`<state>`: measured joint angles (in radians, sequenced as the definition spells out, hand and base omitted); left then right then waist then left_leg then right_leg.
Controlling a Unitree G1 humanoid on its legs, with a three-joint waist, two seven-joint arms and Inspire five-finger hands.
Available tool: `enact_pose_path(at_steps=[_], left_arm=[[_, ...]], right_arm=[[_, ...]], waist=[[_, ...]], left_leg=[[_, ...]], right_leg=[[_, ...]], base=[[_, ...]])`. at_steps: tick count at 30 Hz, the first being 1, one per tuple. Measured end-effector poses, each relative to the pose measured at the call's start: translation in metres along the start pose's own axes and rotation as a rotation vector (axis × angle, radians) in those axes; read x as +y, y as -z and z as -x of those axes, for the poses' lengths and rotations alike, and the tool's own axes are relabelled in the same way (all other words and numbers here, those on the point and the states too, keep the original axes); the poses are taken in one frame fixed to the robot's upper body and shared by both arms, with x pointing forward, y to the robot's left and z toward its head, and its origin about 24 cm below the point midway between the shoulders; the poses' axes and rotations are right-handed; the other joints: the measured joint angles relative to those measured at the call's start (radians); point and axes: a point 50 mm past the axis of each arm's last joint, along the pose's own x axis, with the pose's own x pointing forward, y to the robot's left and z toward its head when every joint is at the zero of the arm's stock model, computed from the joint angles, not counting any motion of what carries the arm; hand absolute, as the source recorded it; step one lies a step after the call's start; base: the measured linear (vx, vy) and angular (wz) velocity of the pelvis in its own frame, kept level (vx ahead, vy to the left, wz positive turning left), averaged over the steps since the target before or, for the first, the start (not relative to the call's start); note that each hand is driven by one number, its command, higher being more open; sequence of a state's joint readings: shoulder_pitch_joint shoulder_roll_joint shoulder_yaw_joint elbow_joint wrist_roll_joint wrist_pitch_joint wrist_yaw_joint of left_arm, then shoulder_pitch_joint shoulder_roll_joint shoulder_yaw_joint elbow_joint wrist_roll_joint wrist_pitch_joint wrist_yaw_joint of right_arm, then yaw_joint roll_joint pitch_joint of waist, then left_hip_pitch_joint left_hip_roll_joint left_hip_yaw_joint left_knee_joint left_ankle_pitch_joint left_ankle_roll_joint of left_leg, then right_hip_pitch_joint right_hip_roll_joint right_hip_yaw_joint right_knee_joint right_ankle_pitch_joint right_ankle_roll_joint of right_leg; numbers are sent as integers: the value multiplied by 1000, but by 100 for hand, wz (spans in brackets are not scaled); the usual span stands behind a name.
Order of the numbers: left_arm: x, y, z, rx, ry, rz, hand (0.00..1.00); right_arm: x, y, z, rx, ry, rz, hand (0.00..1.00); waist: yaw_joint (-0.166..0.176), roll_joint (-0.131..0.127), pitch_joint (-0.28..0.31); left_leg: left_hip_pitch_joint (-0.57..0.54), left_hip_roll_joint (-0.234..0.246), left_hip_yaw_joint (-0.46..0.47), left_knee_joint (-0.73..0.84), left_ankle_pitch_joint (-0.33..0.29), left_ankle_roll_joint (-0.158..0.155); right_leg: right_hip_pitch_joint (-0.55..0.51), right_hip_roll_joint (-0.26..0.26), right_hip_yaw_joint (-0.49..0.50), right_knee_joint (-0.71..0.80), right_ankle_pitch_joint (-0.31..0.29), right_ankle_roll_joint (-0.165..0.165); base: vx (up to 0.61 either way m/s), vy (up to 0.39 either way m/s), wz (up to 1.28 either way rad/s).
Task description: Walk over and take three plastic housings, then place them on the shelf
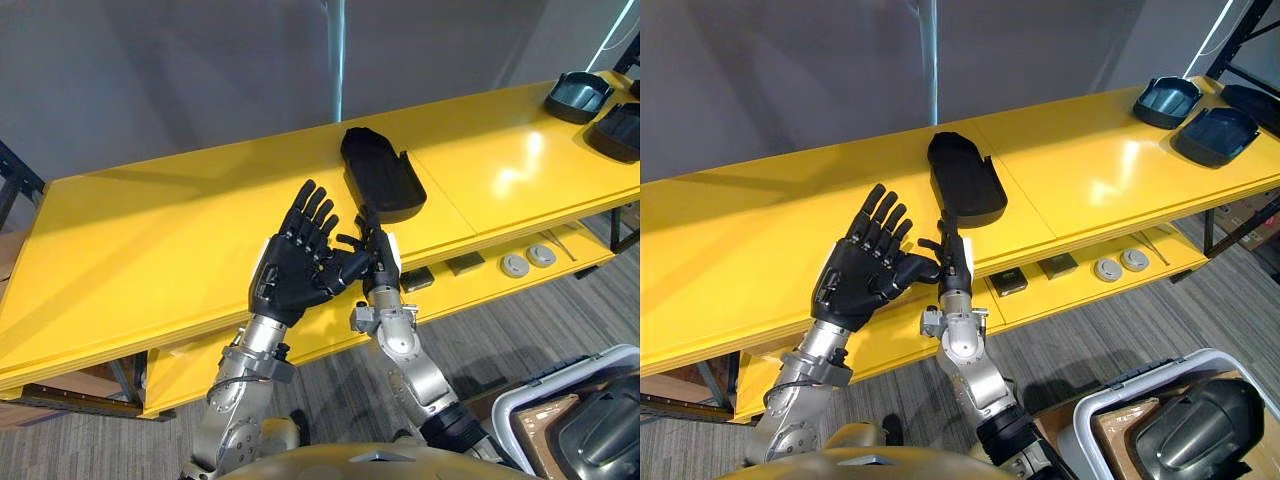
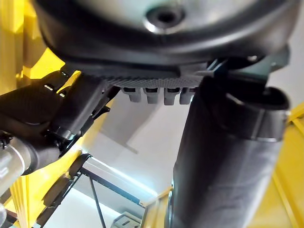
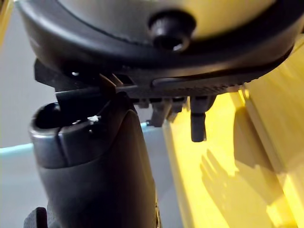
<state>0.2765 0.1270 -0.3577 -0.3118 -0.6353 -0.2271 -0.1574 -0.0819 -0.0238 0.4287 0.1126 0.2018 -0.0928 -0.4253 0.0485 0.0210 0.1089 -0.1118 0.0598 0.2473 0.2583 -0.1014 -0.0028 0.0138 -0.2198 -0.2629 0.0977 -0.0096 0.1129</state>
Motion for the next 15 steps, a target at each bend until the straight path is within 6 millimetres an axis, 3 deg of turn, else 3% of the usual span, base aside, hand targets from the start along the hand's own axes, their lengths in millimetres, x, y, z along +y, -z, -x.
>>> enact_pose_path(at_steps=[15], left_arm=[[-4, 4, 0, 30, 33, 6, 100]], right_arm=[[-4, 3, 3, 8, -57, -12, 100]], waist=[[-4, -25, -14]], left_leg=[[15, 0, 17, -7, -2, -3]], right_leg=[[7, 1, 17, -13, 3, 4]], base=[[0, 0, -2]])
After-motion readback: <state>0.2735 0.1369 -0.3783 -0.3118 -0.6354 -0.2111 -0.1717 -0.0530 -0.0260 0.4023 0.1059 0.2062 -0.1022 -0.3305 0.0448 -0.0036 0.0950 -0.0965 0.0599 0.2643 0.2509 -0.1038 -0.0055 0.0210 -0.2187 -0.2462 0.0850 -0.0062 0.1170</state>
